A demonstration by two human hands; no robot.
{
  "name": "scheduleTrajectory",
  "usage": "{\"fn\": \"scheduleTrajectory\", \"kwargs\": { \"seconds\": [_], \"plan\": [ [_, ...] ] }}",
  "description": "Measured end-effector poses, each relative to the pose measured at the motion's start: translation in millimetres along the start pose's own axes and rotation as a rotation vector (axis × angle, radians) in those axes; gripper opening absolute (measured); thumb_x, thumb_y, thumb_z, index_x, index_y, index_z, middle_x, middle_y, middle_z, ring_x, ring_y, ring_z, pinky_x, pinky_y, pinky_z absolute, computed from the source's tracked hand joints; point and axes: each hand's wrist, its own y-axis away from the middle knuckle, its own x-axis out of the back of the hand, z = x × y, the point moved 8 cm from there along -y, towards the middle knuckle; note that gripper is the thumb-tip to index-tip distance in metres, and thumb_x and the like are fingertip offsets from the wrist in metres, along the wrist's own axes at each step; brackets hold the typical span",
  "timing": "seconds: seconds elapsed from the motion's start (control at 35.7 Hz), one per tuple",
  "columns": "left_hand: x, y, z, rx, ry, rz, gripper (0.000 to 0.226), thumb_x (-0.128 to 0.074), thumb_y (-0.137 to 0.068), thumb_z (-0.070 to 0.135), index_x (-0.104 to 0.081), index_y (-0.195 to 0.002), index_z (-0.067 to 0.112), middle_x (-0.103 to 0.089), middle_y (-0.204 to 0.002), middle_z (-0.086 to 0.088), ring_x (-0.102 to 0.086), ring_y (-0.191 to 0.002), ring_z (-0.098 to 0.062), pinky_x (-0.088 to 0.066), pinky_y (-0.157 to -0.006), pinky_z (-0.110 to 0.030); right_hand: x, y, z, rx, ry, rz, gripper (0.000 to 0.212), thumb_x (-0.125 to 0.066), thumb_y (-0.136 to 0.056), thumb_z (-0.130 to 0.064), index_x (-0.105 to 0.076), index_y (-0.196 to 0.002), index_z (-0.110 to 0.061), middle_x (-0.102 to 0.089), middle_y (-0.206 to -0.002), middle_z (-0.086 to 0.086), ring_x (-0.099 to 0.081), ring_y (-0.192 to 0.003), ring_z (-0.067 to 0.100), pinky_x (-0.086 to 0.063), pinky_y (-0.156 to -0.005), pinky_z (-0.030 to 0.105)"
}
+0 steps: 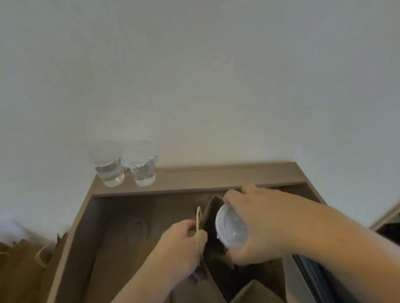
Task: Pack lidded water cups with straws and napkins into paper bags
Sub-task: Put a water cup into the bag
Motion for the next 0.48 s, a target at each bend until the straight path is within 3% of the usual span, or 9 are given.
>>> {"fn": "scheduleTrajectory", "kwargs": {
  "seconds": [0.08, 0.17, 0.31, 0.39, 0.48],
  "plan": [
    [-8, -1, -4, 0.012, 0.032, -0.045, 0.015, -0.05, -0.097, 0.025, -0.065, -0.097, 0.023, -0.067, -0.061, -0.003, -0.062, -0.042, -0.023, -0.045, -0.042, -0.026, -30, -13, -9, -0.024, 0.051, -0.068, 0.092, -0.082, -0.074, -0.065, -0.037, -0.148, -0.032, -0.049, -0.131, -0.002, -0.056, -0.116, 0.022, -0.053, -0.095, 0.037],
    [-4, -1, -7, 0.011, -0.022, -0.026, 0.022, -0.052, -0.101, 0.031, -0.065, -0.114, 0.02, -0.072, -0.074, -0.003, -0.071, -0.051, -0.023, -0.05, -0.044, -0.026, -56, -23, -20, -0.056, 0.138, -0.12, 0.086, -0.084, -0.08, -0.051, -0.039, -0.147, -0.022, -0.05, -0.13, 0.01, -0.059, -0.115, 0.031, -0.056, -0.096, 0.045],
    [0, 1, -8, -0.02, -0.093, -0.025, 0.014, -0.049, -0.102, 0.029, -0.062, -0.101, 0.024, -0.071, -0.08, -0.007, -0.072, -0.05, -0.024, -0.053, -0.045, -0.028, -87, -29, -26, -0.064, 0.193, -0.181, 0.085, -0.076, -0.094, -0.033, -0.028, -0.162, -0.018, -0.061, -0.135, 0.013, -0.065, -0.118, 0.034, -0.056, -0.094, 0.047],
    [3, 1, -11, -0.017, -0.068, -0.03, 0.014, -0.046, -0.101, 0.024, -0.059, -0.098, 0.021, -0.06, -0.075, -0.007, -0.062, -0.041, -0.023, -0.047, -0.042, -0.027, -100, -33, -30, -0.036, 0.205, -0.228, 0.082, -0.074, -0.095, -0.031, -0.027, -0.161, -0.017, -0.063, -0.131, 0.013, -0.067, -0.113, 0.035, -0.057, -0.091, 0.048],
    [7, 6, -10, -0.056, -0.109, -0.003, 0.017, -0.044, -0.098, 0.024, -0.06, -0.096, 0.019, -0.062, -0.076, -0.01, -0.068, -0.047, -0.027, -0.049, -0.044, -0.028, -120, -50, -34, -0.032, 0.201, -0.257, 0.068, -0.068, -0.1, -0.027, -0.032, -0.157, -0.014, -0.062, -0.132, 0.014, -0.066, -0.114, 0.038, -0.053, -0.085, 0.048]
  ]
}}
